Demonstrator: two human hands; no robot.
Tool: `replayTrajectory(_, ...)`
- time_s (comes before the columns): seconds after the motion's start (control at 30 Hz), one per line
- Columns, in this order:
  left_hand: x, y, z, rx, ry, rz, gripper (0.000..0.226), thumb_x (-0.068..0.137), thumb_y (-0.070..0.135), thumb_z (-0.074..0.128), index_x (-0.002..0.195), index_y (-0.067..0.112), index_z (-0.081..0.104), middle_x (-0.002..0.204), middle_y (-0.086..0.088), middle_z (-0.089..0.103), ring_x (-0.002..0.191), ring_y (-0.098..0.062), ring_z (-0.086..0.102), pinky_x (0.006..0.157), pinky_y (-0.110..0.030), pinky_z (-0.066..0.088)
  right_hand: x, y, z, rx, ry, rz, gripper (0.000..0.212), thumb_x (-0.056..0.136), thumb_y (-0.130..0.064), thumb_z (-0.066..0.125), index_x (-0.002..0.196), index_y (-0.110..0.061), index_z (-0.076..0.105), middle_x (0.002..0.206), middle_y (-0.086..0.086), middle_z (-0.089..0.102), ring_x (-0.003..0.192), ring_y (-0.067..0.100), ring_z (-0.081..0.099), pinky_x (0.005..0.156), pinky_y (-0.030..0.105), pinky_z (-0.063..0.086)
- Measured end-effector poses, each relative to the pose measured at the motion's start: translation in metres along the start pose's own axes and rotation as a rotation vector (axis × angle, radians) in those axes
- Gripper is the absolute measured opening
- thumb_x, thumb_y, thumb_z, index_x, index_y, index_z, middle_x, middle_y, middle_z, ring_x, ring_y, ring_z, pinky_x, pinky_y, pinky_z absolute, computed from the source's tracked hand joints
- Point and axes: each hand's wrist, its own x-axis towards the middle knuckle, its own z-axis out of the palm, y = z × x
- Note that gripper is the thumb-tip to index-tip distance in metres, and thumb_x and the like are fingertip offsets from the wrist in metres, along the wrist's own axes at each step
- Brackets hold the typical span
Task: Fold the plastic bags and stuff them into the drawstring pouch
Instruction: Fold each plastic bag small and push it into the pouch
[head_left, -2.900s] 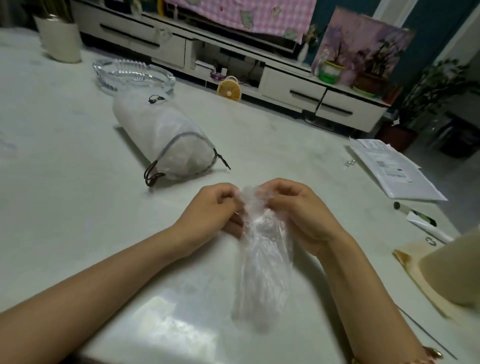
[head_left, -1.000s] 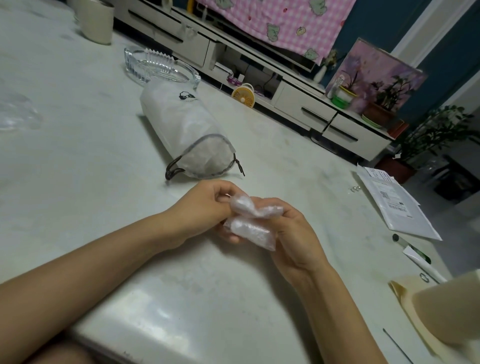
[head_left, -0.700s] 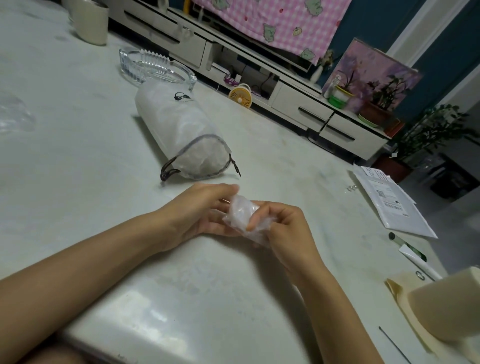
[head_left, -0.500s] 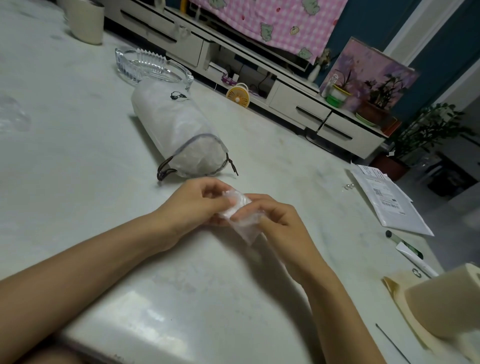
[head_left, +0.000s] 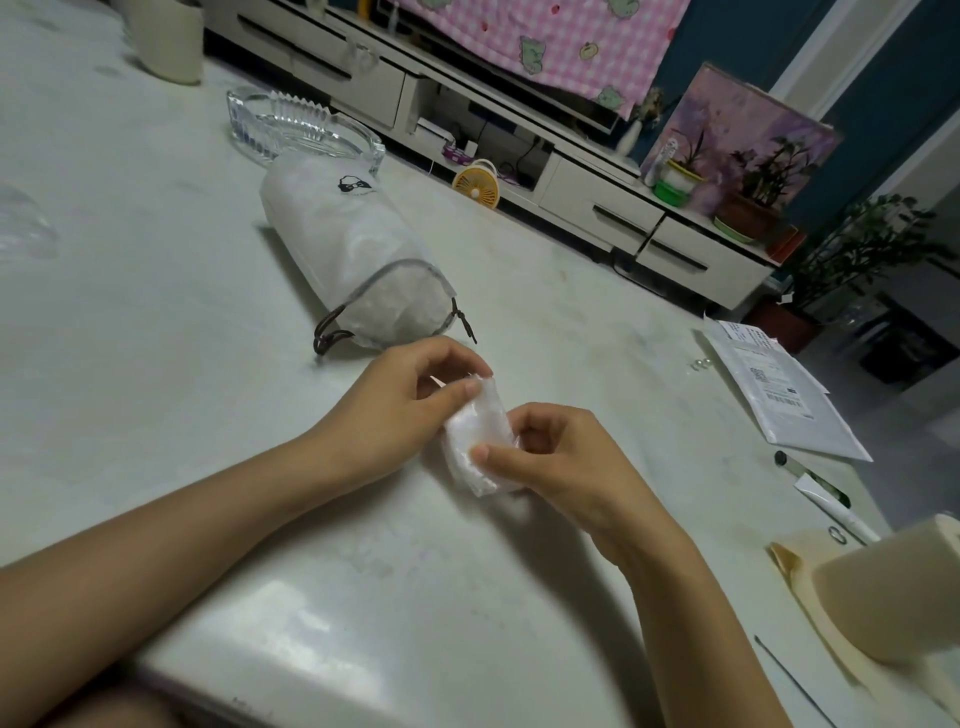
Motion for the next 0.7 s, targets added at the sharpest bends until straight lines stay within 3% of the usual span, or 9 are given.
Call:
replayTrajectory(0.1,-0.001,-0.001,0.001,-0.037,0.014,-0.08,0.019,0.087,0.003,0.06,0.086,0.022,0.064,0.083,0.005,0.064,0.072,-0.004,0.057,0.065,-0.013,0.046,-0.004,-0.003,0.0,0.065,-0.12,-0.024,0.008,0.08,-0.004,0.071,0.085,0.002,0.068,0.08,0.013,0.064,0.074,0.019,0.058,0.072,0.03,0.045)
replayTrajectory(0.17,-0.002,0.0,-0.001,-0.105,-0.022,-0.225,0.013,0.086,0.005,0.063,0.087,0.018,0.065,0.083,0.001,0.066,0.074,-0.007,0.058,0.064,-0.018,0.047,-0.004,-0.004,0.0,0.133,-0.134,-0.063,0.009,0.078,-0.001,0.07,0.087,0.0,0.07,0.085,0.012,0.065,0.079,0.017,0.059,0.076,0.026,0.047)
replayTrajectory(0.27,-0.001,0.003,-0.004,-0.301,-0.11,-0.488,0.016,0.086,-0.002,0.06,0.091,0.012,0.062,0.085,-0.011,0.064,0.071,-0.021,0.055,0.053,-0.022,0.047,-0.001,-0.002,0.006,0.219,-0.126,-0.13,0.014,0.071,-0.008,0.068,0.084,-0.007,0.073,0.09,0.008,0.068,0.085,0.015,0.062,0.079,0.022,0.049)
replayTrajectory(0.37,0.001,0.004,-0.007,-0.348,-0.087,-0.573,0.023,0.085,-0.008,0.056,0.095,0.012,0.059,0.082,-0.014,0.061,0.063,-0.019,0.052,0.046,-0.018,0.046,0.003,0.002,0.016,0.314,-0.11,-0.141,0.023,0.067,-0.009,0.063,0.088,0.0,0.07,0.091,0.011,0.068,0.086,0.018,0.06,0.079,0.025,0.048)
replayTrajectory(0.5,0.0,0.0,-0.005,-0.263,-0.041,-0.502,0.014,0.086,-0.004,0.058,0.087,0.01,0.058,0.072,-0.007,0.06,0.054,-0.012,0.054,0.047,-0.019,0.048,0.007,0.002,0.019,0.425,-0.036,-0.141,0.02,0.068,-0.007,0.062,0.086,-0.002,0.071,0.089,0.01,0.069,0.081,0.016,0.062,0.076,0.023,0.05)
replayTrajectory(0.6,0.0,-0.003,-0.001,-0.077,0.044,-0.259,0.012,0.093,0.02,0.056,0.085,0.015,0.062,0.074,0.001,0.064,0.067,-0.015,0.061,0.064,-0.03,0.053,0.009,0.004,0.018,0.346,0.121,-0.142,0.007,0.076,-0.002,0.069,0.083,-0.006,0.071,0.082,0.01,0.07,0.077,0.016,0.062,0.076,0.027,0.049)
replayTrajectory(0.7,-0.002,0.003,0.002,-0.12,-0.039,-0.209,0.027,0.085,0.044,0.06,0.088,0.017,0.063,0.076,0.007,0.064,0.073,-0.011,0.06,0.072,-0.031,0.05,0.012,0.005,0.018,0.294,0.217,-0.171,0.005,0.082,-0.002,0.066,0.086,-0.002,0.069,0.087,0.022,0.068,0.078,0.023,0.06,0.078,0.036,0.048)
